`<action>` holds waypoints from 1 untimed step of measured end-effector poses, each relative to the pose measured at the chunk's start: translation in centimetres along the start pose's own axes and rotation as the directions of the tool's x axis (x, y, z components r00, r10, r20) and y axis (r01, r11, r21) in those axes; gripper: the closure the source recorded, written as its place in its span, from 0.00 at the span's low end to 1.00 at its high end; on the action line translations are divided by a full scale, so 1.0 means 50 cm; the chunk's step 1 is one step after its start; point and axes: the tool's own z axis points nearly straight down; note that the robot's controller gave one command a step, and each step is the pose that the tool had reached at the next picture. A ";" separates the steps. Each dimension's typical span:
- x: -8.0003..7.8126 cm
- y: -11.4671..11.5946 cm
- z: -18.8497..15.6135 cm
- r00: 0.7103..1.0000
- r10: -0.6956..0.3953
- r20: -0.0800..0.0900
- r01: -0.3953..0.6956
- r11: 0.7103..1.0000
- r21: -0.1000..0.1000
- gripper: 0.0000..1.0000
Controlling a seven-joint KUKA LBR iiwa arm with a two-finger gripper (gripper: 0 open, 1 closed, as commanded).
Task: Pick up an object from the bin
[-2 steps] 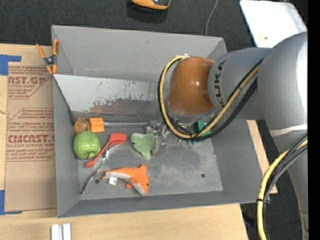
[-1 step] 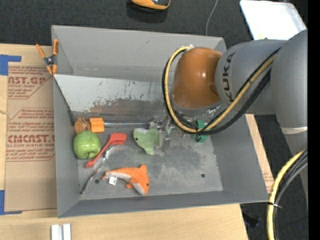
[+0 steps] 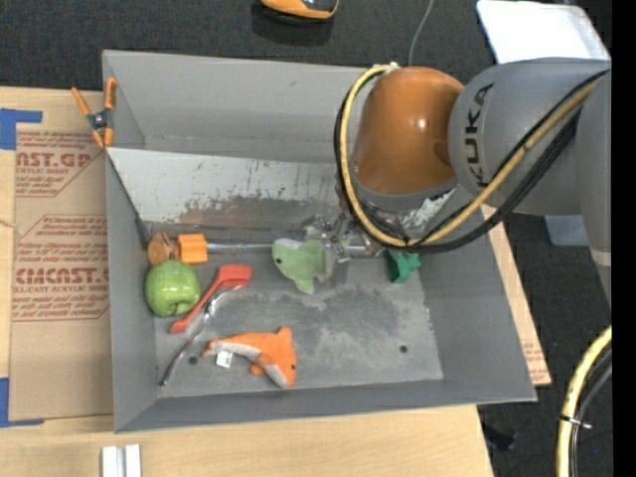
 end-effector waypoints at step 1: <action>-0.004 0.000 -0.035 1.000 0.000 0.007 0.000 1.000 0.001 1.00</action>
Offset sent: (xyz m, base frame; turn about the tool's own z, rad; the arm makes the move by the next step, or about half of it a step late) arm 0.0018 0.0006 0.0622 0.0001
